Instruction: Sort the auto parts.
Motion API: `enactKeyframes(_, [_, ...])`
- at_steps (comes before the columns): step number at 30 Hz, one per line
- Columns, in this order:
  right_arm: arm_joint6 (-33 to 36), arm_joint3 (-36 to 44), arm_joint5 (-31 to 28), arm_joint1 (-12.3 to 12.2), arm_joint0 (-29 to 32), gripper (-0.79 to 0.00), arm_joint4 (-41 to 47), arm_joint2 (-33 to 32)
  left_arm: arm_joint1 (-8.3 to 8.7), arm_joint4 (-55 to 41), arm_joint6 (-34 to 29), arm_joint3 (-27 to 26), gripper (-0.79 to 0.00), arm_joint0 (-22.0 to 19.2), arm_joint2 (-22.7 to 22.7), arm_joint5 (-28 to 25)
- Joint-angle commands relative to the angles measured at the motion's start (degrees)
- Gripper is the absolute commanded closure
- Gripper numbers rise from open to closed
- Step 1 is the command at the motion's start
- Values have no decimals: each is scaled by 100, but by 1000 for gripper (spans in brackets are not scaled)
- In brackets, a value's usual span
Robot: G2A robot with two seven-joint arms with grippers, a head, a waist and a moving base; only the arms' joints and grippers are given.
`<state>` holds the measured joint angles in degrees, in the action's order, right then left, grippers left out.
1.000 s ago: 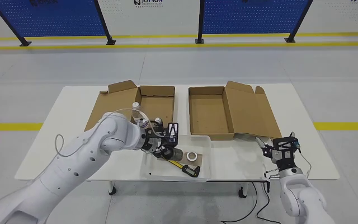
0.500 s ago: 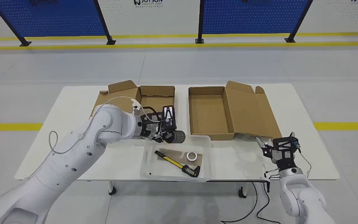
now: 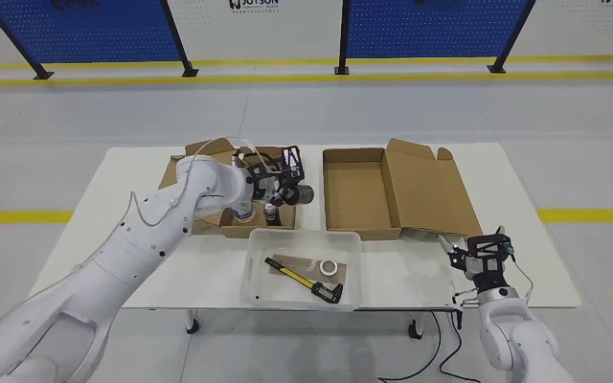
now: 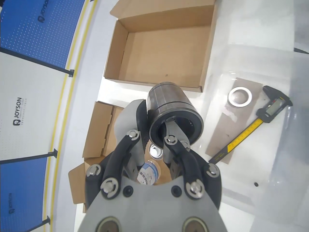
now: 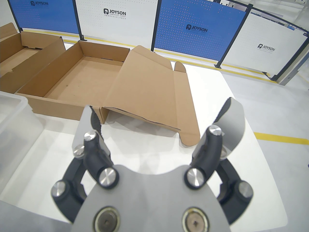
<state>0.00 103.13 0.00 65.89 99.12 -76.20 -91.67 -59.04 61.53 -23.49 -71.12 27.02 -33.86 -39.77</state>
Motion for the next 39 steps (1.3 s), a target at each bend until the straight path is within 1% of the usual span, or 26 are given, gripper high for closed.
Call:
enactKeyframes(1, [0,0,0,0,0,-785,0,0,-154,39,39,439,0,-147,170,65])
enactKeyframes(5, [0,0,0,0,0,-785,0,0,-429,86,146,1041,0,-383,417,137])
enactKeyframes(10, [0,0,0,0,0,-785,0,0,-752,183,92,1705,0,-693,662,157])
enactKeyframes(17, [0,0,0,0,0,-785,0,0,-1206,252,-13,2559,0,-1057,954,17])
enactKeyframes(24, [0,0,0,0,0,-785,0,0,-1679,366,-53,3318,0,-1243,1241,-110])
enactKeyframes(29, [0,0,0,0,0,-785,0,0,-1983,473,-54,3823,0,-1352,1392,-226])
enactKeyframes(34, [0,0,0,0,0,-785,0,0,-2249,580,-43,4248,0,-1435,1501,-353])
enactKeyframes(39, [0,0,0,0,0,-785,0,0,-2475,711,13,4647,0,-1514,1577,-421])
